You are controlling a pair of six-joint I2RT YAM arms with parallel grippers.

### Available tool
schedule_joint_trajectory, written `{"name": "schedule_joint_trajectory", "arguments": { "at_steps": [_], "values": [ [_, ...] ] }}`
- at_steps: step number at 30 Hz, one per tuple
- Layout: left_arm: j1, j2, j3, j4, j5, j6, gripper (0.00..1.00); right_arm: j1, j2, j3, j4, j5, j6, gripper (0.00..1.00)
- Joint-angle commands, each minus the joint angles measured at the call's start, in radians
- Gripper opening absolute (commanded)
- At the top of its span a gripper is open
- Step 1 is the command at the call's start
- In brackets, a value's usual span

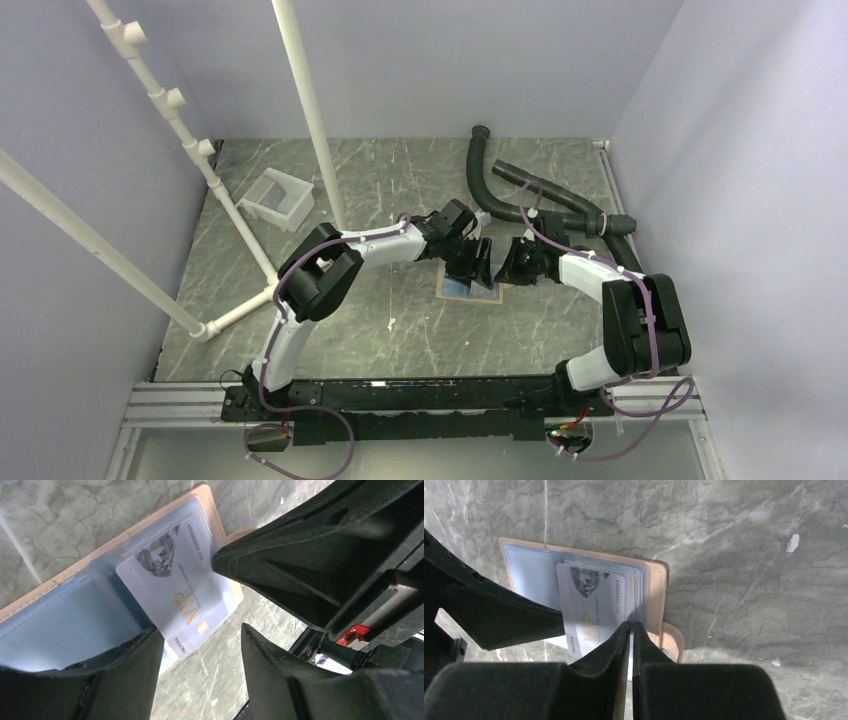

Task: Put the credit cards into the card holder
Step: Insert the credit card into the card holder.

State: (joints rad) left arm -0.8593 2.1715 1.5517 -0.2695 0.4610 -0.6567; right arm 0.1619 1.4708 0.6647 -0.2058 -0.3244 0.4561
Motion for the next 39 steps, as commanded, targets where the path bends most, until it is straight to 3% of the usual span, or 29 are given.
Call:
{"name": "schedule_joint_trajectory", "arguments": {
  "at_steps": [1, 7, 17, 25, 33, 39],
  "values": [
    [-0.055, 0.030, 0.066, -0.028, -0.016, 0.064, 0.63, -0.003, 0.017, -0.044, 0.021, -0.126, 0.037, 0.07],
    [-0.033, -0.053, -0.028, 0.026, -0.029, 0.051, 0.72, -0.048, -0.007, -0.055, 0.011, -0.119, 0.029, 0.04],
    [-0.038, -0.030, 0.048, -0.148, -0.076, 0.083, 0.77, -0.053, 0.004, -0.055, 0.016, -0.139, 0.023, 0.04],
    [-0.104, 0.003, 0.102, -0.043, -0.014, 0.134, 0.80, -0.053, 0.014, -0.063, 0.037, -0.183, 0.041, 0.04],
    [-0.096, -0.126, 0.018, -0.140, -0.244, 0.120, 0.83, -0.055, -0.006, -0.070, 0.026, -0.153, 0.037, 0.04],
    [-0.092, -0.138, -0.009, -0.142, -0.200, 0.108, 0.83, -0.058, -0.001, -0.067, 0.023, -0.146, 0.030, 0.04]
  ]
}}
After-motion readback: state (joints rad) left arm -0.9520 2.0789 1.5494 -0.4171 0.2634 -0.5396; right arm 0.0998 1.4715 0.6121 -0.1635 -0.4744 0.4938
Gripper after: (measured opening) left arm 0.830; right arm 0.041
